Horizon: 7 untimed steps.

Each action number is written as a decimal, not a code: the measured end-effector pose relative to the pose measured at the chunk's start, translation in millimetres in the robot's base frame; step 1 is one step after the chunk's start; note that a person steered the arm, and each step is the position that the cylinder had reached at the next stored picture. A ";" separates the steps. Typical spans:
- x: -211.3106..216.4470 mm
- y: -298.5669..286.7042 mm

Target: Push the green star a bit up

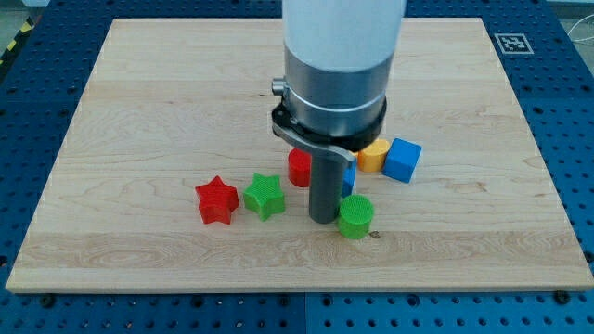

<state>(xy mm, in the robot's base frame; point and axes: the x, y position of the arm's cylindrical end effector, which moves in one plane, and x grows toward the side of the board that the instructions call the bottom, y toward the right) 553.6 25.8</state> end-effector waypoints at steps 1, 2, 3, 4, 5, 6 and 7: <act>9.9 -5.1; 14.3 -19.6; 14.3 -39.2; 14.3 -56.6; 14.3 -72.0; 8.8 -79.4; -3.9 -78.9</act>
<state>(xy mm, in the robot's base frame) 549.7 -53.1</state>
